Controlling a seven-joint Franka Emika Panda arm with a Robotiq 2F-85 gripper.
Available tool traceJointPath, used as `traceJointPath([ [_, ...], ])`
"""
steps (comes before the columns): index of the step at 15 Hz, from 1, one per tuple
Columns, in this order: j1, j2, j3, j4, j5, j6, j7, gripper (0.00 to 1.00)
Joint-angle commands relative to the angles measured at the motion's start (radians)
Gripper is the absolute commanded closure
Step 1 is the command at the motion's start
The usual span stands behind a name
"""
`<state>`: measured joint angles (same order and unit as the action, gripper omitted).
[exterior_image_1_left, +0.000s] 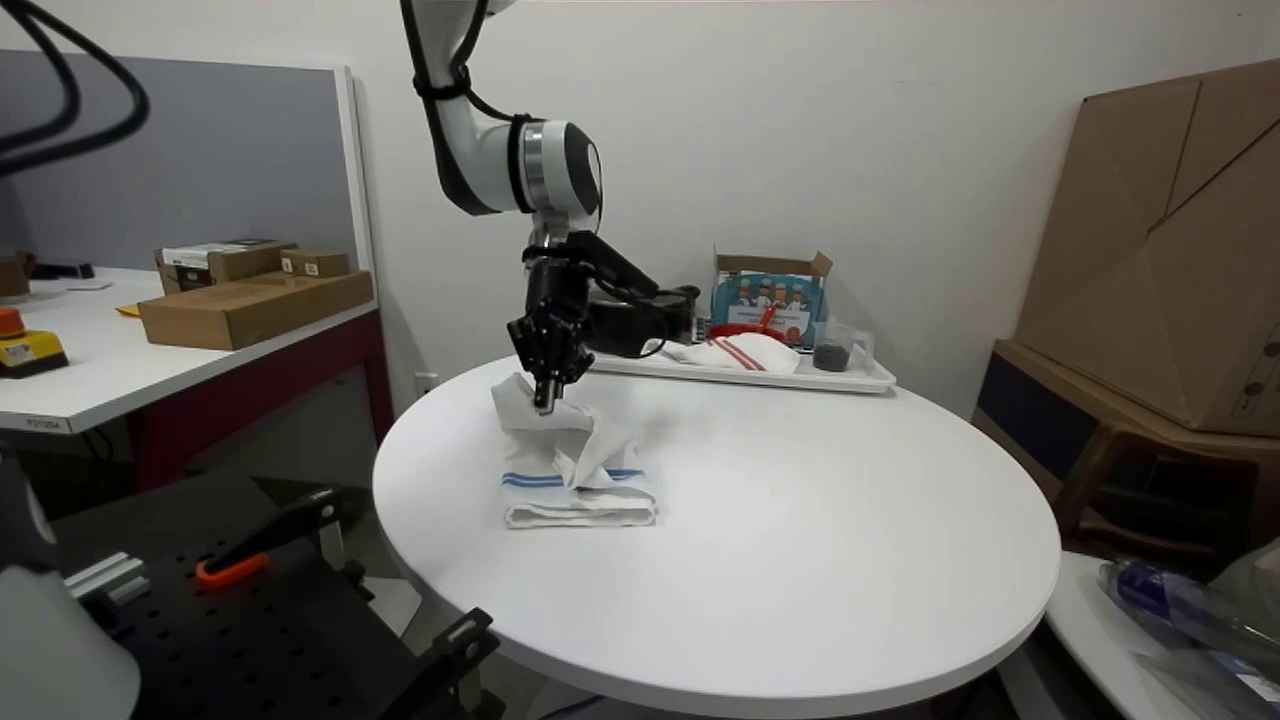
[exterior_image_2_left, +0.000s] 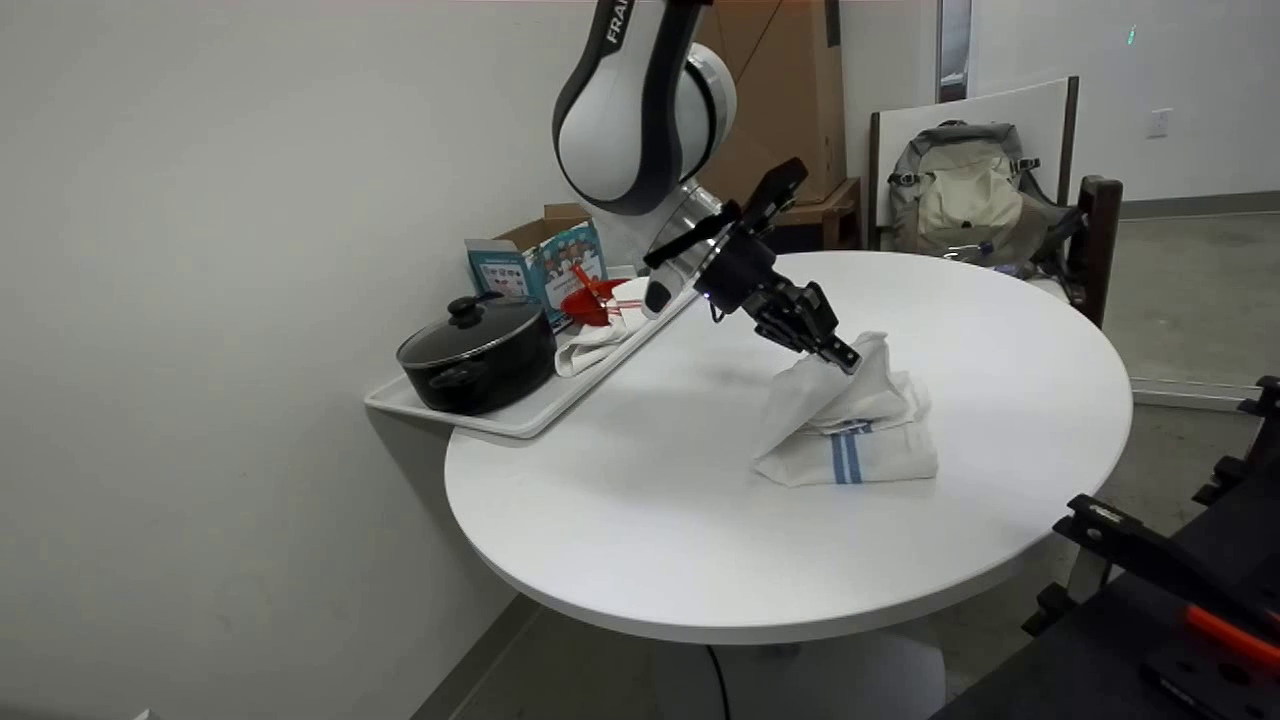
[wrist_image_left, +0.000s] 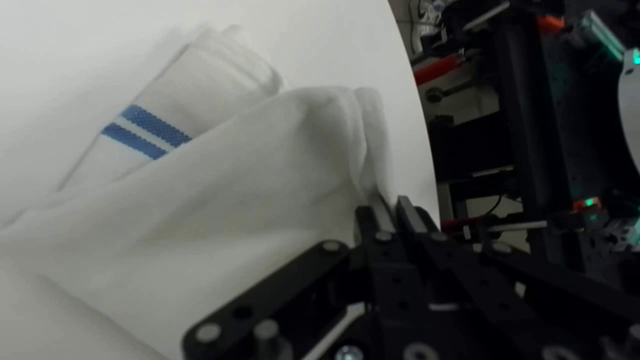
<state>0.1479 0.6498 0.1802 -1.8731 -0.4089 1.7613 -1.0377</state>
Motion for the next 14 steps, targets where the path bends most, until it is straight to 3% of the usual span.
traceJointPath([
  [1,-0.008,-0.075,-0.014,-0.073,-0.121,-0.012,-0.104,0.93],
  [3,-0.005,-0.084,-0.037,-0.077,-0.224,-0.001,-0.144,0.92],
  [4,-0.008,-0.090,-0.042,-0.078,-0.268,0.001,-0.164,0.69],
  [8,-0.020,-0.104,-0.054,-0.089,-0.414,0.015,-0.190,0.45],
  [12,-0.030,-0.113,-0.046,-0.108,-0.469,0.031,-0.171,0.14],
  [14,-0.036,-0.121,-0.039,-0.098,-0.443,0.035,-0.147,0.02],
])
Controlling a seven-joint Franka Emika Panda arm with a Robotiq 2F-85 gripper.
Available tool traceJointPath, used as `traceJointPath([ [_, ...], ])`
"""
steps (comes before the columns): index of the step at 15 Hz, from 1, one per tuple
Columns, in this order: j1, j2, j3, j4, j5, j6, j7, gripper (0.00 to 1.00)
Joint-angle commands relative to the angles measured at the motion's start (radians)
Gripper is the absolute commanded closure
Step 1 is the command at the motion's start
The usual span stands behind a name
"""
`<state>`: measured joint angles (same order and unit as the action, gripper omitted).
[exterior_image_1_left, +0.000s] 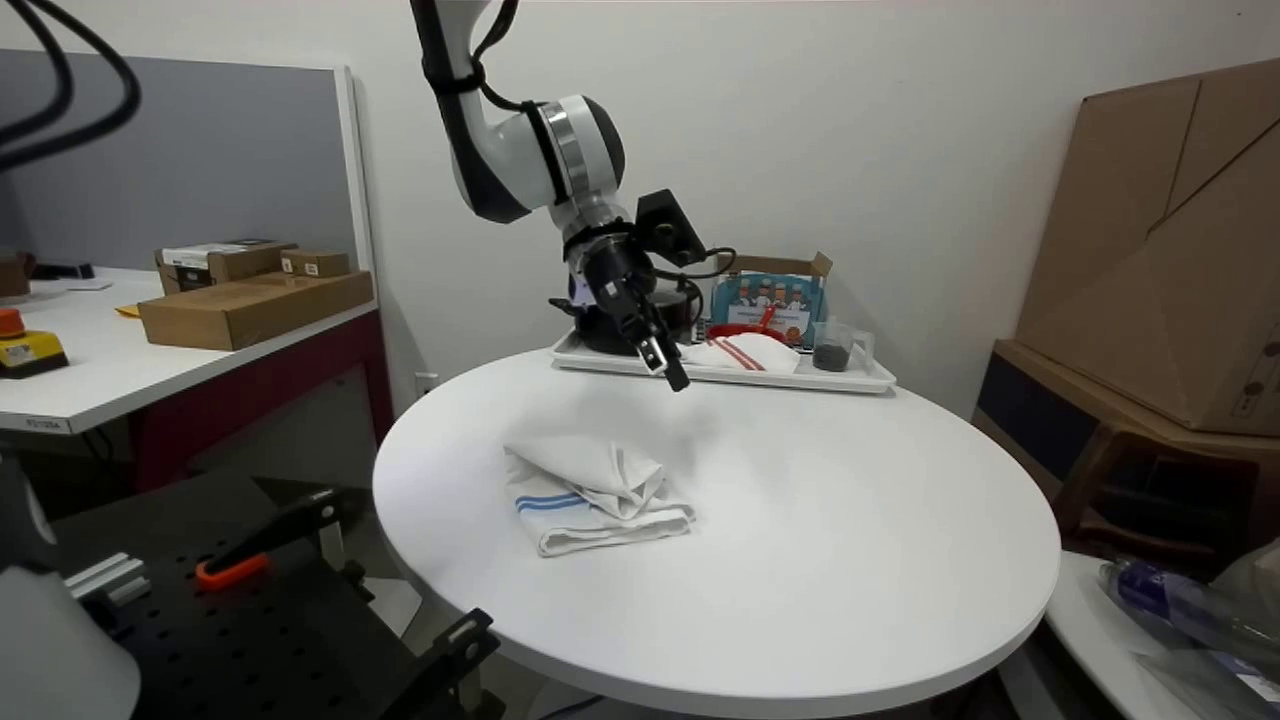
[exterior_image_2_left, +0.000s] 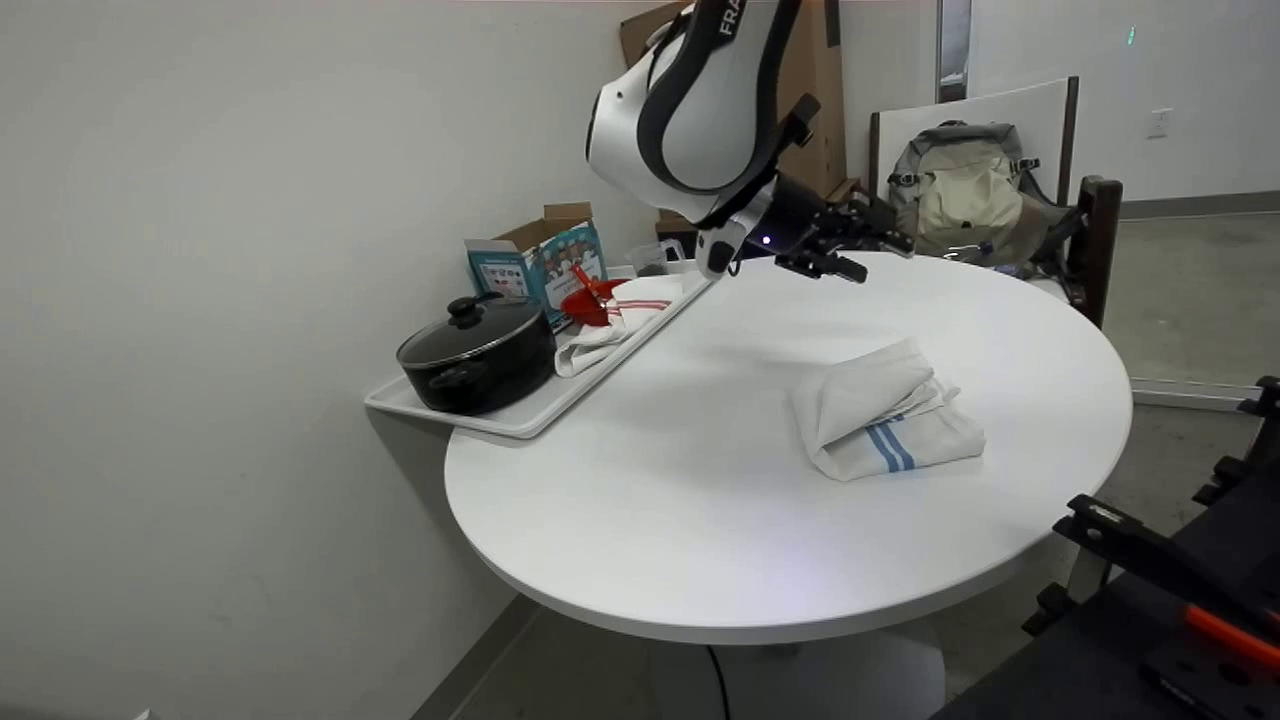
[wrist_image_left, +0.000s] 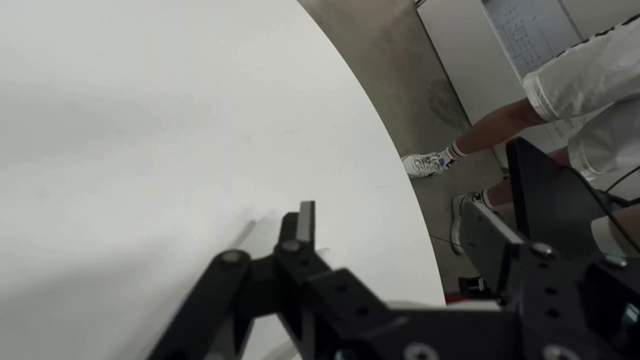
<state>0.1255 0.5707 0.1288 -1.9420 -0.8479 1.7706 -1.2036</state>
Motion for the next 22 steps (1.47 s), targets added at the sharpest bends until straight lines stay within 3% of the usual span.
traceJointPath([
  [1,-0.022,-0.058,0.022,-0.024,0.029,0.034,0.022,0.00],
  [4,-0.040,-0.109,0.047,0.013,0.204,-0.009,0.022,0.00],
  [9,-0.066,-0.225,0.013,0.045,0.426,-0.073,0.048,0.00],
  [14,-0.117,-0.394,-0.017,-0.059,0.597,-0.025,0.131,0.00],
  [22,-0.106,-0.639,-0.034,-0.359,0.867,0.148,0.405,0.00],
])
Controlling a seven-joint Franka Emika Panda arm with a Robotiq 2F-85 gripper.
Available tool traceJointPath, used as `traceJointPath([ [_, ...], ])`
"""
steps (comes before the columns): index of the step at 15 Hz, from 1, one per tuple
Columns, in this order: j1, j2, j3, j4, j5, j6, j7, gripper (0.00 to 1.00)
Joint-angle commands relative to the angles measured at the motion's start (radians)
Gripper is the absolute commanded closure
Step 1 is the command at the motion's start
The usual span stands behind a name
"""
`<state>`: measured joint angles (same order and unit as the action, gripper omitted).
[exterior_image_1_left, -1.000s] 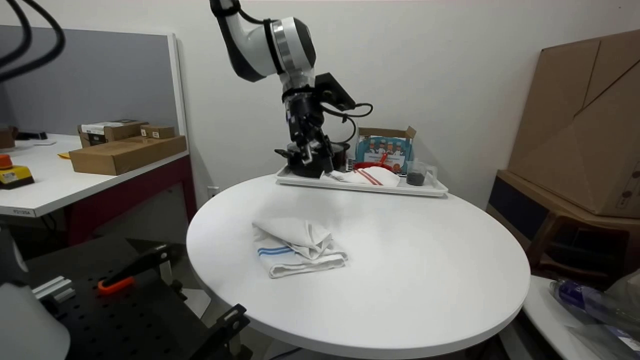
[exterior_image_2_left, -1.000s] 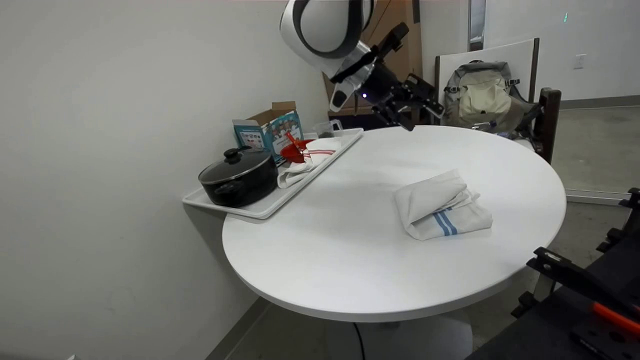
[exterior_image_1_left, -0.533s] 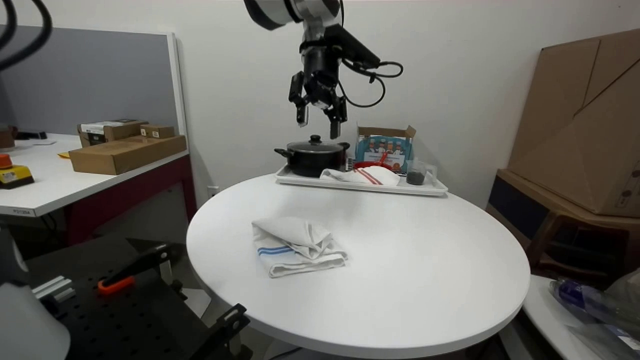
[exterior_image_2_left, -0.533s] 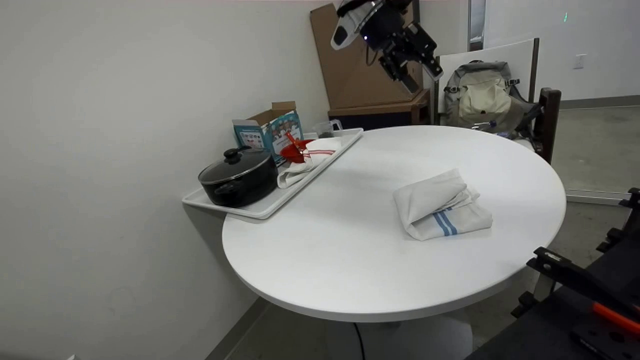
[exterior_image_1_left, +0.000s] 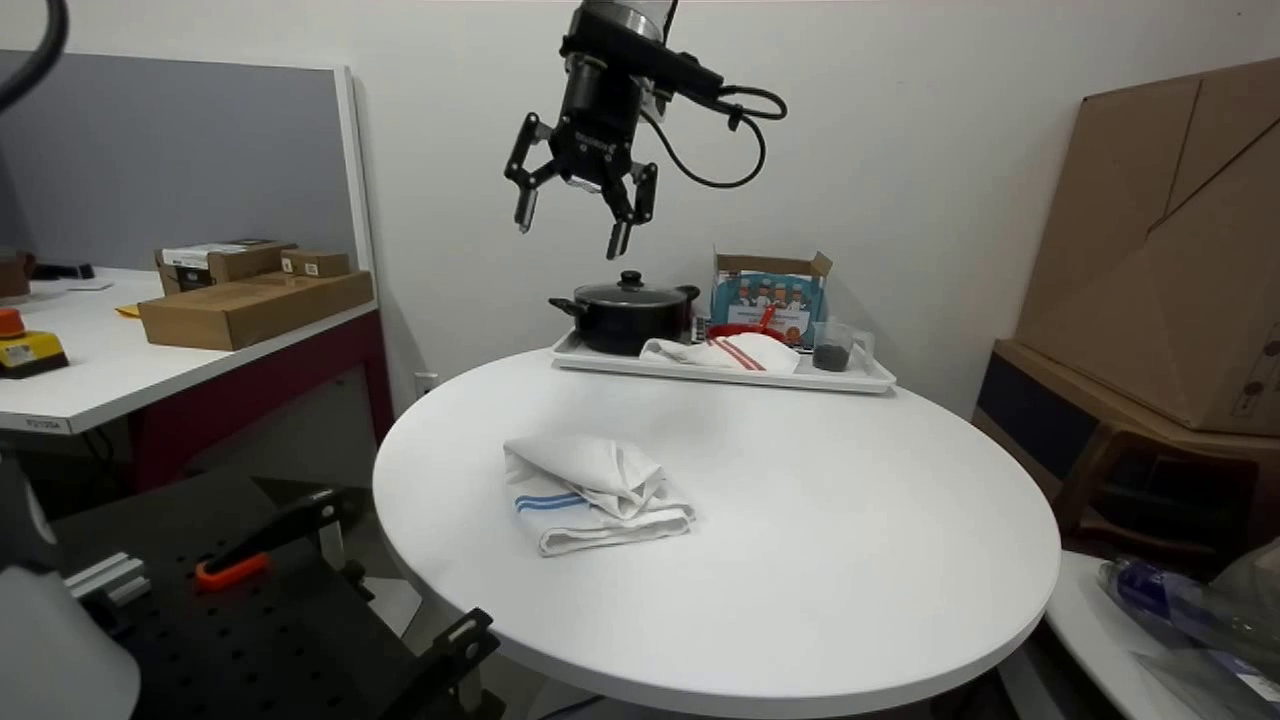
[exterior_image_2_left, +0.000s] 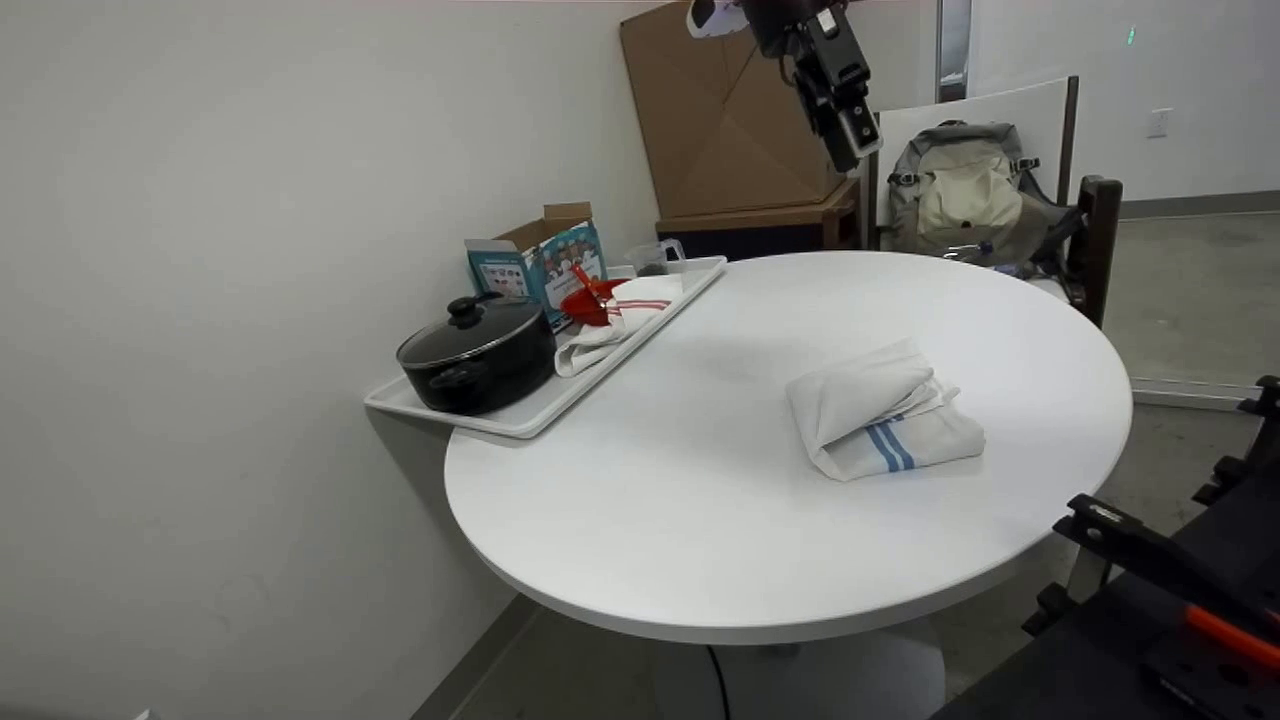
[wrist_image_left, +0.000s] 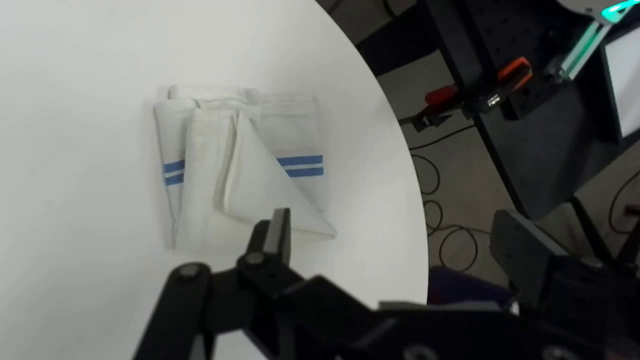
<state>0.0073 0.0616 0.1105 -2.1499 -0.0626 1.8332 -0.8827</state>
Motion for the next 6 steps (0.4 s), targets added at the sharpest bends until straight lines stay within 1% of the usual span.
traceJointPath([
  [1,0.012,-0.171,-0.021,-0.197,0.113,0.104,0.108,0.00],
  [2,0.015,-0.214,-0.025,-0.241,0.142,0.120,0.135,0.00],
  [3,0.022,-0.095,-0.025,-0.123,0.088,0.066,0.089,0.00],
  [6,0.028,-0.178,-0.037,-0.206,0.115,0.090,0.121,0.00],
])
